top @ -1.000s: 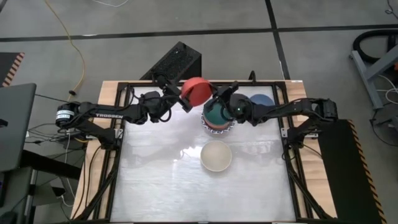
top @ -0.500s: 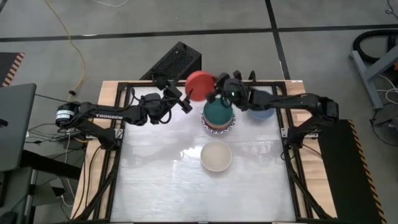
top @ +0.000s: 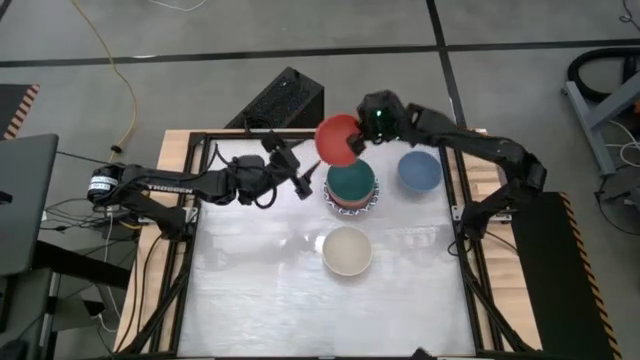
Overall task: Nest bowls inside each other by size order
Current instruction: Stack the orange bowl on top of the green bowl
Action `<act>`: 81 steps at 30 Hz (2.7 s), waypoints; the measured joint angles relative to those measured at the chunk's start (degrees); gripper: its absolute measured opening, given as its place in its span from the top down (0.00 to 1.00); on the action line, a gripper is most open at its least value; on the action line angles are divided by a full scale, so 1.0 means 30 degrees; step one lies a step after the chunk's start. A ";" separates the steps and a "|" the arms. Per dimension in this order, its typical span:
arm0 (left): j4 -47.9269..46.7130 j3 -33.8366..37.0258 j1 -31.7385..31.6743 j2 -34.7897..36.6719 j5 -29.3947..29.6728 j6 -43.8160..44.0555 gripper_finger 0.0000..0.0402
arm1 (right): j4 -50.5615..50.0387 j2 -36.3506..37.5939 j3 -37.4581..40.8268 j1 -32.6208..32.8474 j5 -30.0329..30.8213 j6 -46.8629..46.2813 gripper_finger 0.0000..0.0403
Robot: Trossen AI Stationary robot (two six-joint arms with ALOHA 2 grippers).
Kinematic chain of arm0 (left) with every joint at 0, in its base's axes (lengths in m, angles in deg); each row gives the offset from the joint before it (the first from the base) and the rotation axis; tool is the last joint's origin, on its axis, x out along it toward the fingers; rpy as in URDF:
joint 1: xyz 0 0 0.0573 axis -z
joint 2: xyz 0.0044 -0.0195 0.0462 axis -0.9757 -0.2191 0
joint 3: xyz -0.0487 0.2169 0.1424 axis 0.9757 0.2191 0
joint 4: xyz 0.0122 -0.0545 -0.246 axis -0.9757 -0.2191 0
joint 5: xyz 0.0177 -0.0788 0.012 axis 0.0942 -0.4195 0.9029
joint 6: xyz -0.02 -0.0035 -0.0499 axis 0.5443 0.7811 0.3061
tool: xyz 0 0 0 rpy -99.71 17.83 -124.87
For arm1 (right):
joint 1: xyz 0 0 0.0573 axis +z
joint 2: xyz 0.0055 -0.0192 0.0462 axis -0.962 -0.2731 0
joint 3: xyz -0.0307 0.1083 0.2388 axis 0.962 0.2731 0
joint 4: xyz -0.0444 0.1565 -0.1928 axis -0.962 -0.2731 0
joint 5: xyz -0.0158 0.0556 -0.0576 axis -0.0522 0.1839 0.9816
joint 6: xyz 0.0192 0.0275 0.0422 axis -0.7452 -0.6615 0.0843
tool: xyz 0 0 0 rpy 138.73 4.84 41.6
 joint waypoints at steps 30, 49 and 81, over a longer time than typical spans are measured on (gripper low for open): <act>0.0445 0.6562 0.3110 0.8236 -0.3957 0.5435 0.22 | -0.3037 -0.0223 0.2870 -0.2645 -1.0207 -0.0128 0.98; 0.1105 0.8279 0.3125 0.9463 -0.3596 0.6109 0.22 | -0.3808 -0.1622 0.2856 -0.1914 -0.8527 -0.1019 0.98; -0.0284 0.8266 0.3118 0.7995 -0.3625 0.6869 0.22 | -0.4919 -0.2943 0.0277 -0.1433 -0.8068 -0.0072 0.59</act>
